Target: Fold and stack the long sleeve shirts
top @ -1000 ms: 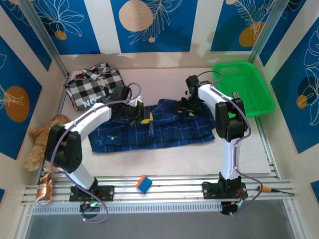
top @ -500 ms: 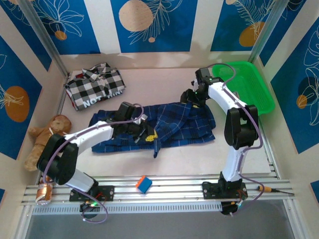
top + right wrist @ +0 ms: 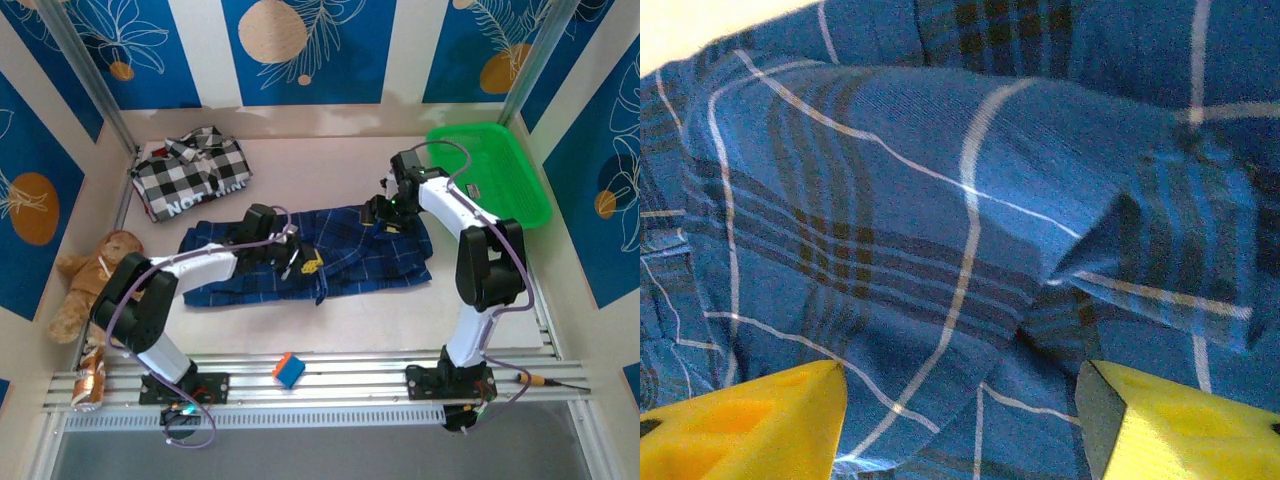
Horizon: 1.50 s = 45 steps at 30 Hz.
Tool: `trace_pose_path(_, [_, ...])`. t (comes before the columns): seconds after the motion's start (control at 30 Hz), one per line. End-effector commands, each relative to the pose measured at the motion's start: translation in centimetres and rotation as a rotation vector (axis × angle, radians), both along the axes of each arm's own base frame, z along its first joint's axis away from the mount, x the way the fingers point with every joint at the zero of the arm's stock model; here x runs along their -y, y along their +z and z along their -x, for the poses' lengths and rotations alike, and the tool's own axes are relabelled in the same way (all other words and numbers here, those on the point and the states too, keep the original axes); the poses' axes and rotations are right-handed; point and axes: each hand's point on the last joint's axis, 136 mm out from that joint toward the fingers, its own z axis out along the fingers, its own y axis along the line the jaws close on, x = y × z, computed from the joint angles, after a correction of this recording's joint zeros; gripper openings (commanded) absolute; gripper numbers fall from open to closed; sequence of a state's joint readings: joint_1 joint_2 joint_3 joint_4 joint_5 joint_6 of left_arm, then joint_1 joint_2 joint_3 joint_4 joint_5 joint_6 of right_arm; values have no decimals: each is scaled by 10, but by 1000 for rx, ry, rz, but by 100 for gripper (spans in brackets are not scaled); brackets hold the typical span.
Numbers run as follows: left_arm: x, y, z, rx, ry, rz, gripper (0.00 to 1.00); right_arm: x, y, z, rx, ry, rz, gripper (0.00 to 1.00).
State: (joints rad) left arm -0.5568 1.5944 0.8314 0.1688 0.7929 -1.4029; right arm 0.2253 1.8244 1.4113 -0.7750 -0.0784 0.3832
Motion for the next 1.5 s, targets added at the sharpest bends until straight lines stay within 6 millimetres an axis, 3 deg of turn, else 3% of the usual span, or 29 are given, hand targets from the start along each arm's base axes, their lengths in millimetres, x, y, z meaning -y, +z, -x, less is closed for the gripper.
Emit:
trace_pose_path(0.0, [9, 79, 4, 175, -40, 183, 0, 13, 20, 0, 43, -23, -5, 65])
trace_pose_path(0.1, [1, 115, 24, 244, -66, 216, 0, 22, 28, -7, 63, -43, 1, 65])
trace_pose_path(0.27, [-20, 145, 60, 272, -61, 229, 0, 39, 44, -21, 108, -90, 3, 65])
trace_pose_path(0.5, [-45, 154, 98, 236, -42, 183, 0, 41, 40, -30, 91, -98, -16, 64])
trace_pose_path(0.67, [-42, 163, 106, 260, -37, 206, 0, 36, 34, -27, 76, -91, -27, 64])
trace_pose_path(0.77, [-34, 149, 108, 227, -49, 194, 0, 35, 29, -23, 65, -87, -23, 64])
trace_pose_path(1.0, [7, 138, 71, 203, -110, 226, 0, 35, 25, -18, 52, -79, -23, 64])
trace_pose_path(1.17, [32, 122, 28, 157, -107, 253, 0, 36, 25, -13, 46, -78, -24, 64])
trace_pose_path(1.3, [30, 103, -12, 145, -62, 265, 0, 33, 25, -6, 36, -69, -33, 64])
trace_pose_path(1.47, [17, 88, -47, 149, -51, 286, 0, 28, 19, 6, 12, -59, -38, 64])
